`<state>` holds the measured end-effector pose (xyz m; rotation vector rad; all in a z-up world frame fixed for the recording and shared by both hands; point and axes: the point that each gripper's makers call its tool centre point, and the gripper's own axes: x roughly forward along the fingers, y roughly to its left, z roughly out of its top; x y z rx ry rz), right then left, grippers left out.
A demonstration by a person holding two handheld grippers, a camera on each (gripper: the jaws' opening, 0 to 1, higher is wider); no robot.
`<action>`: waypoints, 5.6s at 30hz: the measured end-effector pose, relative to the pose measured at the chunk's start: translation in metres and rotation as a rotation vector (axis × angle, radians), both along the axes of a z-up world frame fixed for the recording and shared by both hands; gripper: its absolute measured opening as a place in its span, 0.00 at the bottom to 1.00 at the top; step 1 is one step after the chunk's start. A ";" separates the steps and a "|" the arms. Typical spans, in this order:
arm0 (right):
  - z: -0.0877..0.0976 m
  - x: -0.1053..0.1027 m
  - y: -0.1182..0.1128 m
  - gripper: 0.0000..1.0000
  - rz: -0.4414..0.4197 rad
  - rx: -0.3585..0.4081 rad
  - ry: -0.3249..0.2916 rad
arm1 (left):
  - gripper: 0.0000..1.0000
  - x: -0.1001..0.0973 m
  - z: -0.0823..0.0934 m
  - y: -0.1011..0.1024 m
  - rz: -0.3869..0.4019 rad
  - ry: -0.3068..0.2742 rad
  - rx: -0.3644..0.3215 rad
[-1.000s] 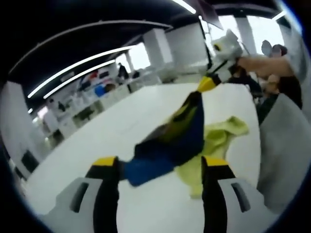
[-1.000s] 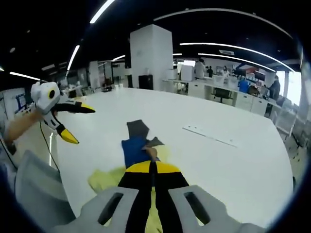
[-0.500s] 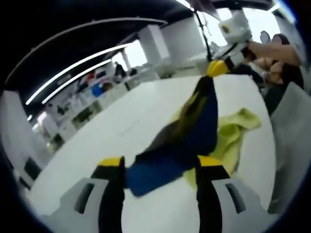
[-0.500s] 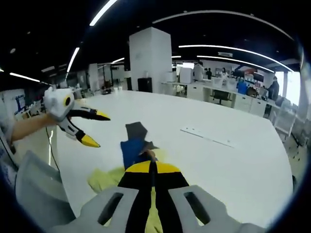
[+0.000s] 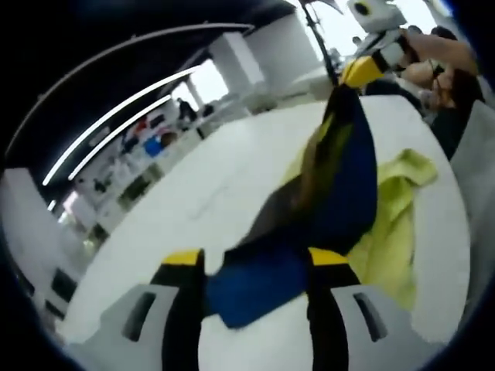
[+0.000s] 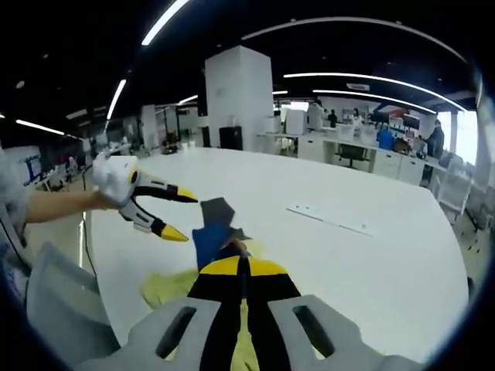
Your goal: Fold the garment on the visible template until the final outline fits inside the template.
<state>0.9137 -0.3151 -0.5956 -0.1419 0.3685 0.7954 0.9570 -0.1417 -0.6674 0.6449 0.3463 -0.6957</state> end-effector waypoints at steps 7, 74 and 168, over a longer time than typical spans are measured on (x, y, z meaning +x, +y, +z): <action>-0.001 0.002 -0.002 0.01 -0.005 0.014 0.012 | 0.44 0.006 -0.009 -0.013 -0.040 -0.004 0.021; -0.016 0.014 -0.017 0.01 -0.062 0.003 0.050 | 0.00 0.026 -0.003 -0.048 -0.194 -0.148 0.157; 0.300 -0.045 0.014 0.01 0.042 0.083 -0.610 | 0.00 -0.115 0.377 0.011 -0.021 -0.564 0.027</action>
